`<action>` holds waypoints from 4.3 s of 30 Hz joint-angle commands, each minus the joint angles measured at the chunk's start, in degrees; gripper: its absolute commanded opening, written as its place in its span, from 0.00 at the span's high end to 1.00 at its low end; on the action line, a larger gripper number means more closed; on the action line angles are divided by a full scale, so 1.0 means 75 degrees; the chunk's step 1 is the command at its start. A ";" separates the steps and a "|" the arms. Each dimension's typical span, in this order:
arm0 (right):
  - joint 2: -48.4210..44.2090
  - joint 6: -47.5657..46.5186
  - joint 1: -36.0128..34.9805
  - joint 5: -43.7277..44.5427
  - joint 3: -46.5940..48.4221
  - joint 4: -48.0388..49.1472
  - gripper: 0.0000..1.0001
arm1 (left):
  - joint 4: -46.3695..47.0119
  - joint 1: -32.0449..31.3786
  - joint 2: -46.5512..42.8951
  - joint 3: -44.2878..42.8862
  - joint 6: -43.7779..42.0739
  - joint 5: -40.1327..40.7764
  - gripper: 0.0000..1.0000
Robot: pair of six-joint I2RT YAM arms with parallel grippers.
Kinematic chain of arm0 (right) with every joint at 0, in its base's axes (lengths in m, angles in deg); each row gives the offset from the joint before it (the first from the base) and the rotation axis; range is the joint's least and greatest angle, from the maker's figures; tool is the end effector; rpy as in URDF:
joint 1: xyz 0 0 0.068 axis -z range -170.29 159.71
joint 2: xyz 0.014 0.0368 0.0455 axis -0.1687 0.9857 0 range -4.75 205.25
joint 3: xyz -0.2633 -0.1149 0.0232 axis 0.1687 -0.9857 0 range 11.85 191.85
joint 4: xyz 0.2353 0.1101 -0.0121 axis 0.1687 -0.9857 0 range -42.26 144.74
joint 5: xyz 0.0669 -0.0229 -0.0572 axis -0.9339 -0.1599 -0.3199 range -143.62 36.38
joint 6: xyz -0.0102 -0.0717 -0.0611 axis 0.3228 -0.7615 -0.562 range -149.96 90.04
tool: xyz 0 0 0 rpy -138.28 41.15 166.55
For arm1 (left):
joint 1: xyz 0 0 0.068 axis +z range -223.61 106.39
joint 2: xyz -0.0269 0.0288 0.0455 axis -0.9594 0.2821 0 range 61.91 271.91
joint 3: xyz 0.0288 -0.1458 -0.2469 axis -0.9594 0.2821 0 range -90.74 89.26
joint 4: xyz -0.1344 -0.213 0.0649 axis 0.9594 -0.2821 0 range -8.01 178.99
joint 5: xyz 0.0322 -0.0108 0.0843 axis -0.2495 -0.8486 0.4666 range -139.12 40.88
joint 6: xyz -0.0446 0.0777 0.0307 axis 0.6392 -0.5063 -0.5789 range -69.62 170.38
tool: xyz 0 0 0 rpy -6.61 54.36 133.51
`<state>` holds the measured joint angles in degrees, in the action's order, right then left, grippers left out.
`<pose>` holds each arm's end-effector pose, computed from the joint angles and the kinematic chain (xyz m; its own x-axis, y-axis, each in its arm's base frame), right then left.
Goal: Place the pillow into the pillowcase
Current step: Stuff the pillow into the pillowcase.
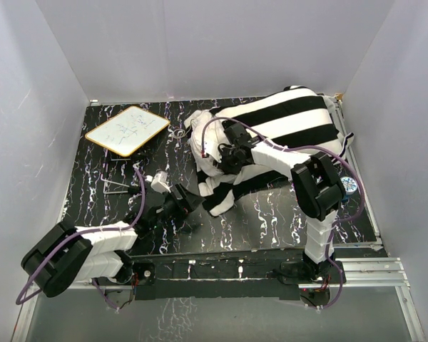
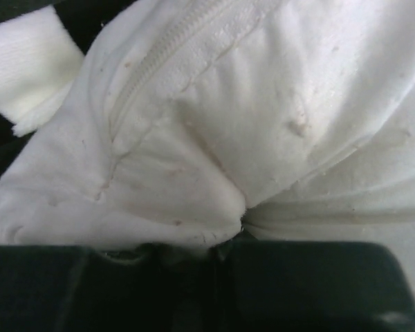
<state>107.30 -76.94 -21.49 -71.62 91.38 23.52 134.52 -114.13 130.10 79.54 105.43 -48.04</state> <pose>0.3553 0.2462 0.1531 -0.0775 -0.8600 -0.5044 -0.9768 0.1668 -0.1342 0.1912 -0.1612 0.1614 -0.6185 -0.5494 -0.5618 0.2246 0.5615 -0.7964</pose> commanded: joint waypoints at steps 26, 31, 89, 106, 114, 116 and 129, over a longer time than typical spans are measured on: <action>-0.0850 0.1230 0.0679 -0.0197 0.0125 -0.1502 0.92 | 0.1474 0.0894 0.5877 -0.3279 0.0415 -0.2046 1.00; -0.1318 0.0559 0.1081 0.2932 -0.0511 -0.0236 0.92 | 0.0837 0.1598 0.3518 -0.2062 -0.0255 -0.1506 1.00; -0.1825 0.3800 0.4784 -0.3016 -0.0396 0.0721 0.14 | -0.4422 0.2219 1.0414 -1.4402 -0.7288 -0.6364 0.15; -0.1868 -0.0492 0.2751 -0.4552 0.0398 -0.2840 0.87 | -0.0740 -0.0674 0.4022 -0.5155 -0.5492 -0.5967 1.00; -0.2122 0.0468 0.2810 -0.2520 0.0666 -0.1194 0.69 | -0.0165 -0.2201 0.4285 -0.5391 -0.4470 -0.4274 0.73; -0.1845 0.0780 0.2967 -0.2225 0.1149 -0.1011 0.52 | -0.0511 -0.2242 0.4547 -0.5789 -0.4292 -0.4088 0.62; -0.4590 -0.1829 0.4888 -0.4764 0.0267 -0.3695 0.02 | -0.5493 -0.1684 0.0864 -0.5731 -0.4719 -0.4171 0.39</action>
<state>82.97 -81.47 16.44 -101.06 99.82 2.58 106.44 -126.87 145.53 37.25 72.27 -78.73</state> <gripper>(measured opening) 0.960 0.611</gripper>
